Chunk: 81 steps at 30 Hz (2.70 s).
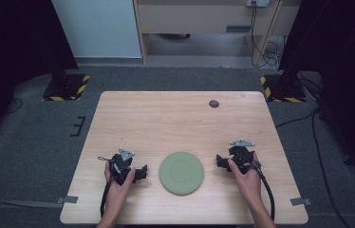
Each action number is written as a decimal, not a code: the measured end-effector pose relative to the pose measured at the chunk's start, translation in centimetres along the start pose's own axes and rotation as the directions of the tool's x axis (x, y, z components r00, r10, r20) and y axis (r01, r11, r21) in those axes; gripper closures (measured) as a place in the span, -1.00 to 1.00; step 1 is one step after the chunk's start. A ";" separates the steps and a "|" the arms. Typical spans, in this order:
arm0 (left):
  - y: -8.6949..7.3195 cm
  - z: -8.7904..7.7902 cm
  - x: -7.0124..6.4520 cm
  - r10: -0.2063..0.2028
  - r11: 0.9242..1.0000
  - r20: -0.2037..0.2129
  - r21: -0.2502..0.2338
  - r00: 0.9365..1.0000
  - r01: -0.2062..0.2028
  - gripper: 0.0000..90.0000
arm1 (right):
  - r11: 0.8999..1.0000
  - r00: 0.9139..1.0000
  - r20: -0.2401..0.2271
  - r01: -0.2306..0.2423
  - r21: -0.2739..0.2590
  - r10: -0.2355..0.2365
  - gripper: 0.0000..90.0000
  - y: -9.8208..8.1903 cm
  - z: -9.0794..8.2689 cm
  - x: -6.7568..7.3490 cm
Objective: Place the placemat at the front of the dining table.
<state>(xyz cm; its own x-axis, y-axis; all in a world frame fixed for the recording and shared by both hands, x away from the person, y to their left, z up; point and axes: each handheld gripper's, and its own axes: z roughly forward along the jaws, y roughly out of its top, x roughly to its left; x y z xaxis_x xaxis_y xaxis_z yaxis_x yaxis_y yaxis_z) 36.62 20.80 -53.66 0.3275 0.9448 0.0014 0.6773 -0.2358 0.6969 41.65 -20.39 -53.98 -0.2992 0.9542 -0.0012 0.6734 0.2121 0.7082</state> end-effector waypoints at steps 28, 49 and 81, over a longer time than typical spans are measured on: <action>-0.5 -1.4 -1.8 0.083 0.995 0.122 -0.067 0.989 -0.076 -0.94 | 0.985 0.968 -0.181 0.167 -0.047 -0.173 -0.82 -1.6 -3.7 3.5; -0.5 -1.7 -4.5 0.138 0.990 0.209 -0.069 0.968 -0.126 -0.92 | 0.968 0.936 -0.247 0.245 -0.054 -0.250 -0.86 -2.3 -4.4 6.4; 0.2 -0.7 -4.9 0.135 0.989 0.153 -0.083 0.979 -0.124 -0.98 | 0.972 0.957 -0.172 0.225 -0.068 -0.233 -0.98 -1.8 -3.7 6.5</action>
<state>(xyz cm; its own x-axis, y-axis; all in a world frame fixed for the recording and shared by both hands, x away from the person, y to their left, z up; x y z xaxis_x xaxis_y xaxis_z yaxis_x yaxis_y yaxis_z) 34.71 16.33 -53.02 0.5127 0.8584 -0.0138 0.5744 -0.3311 0.7486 35.99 -15.33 -52.70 -0.5594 0.8276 -0.0453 0.5410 0.4060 0.7365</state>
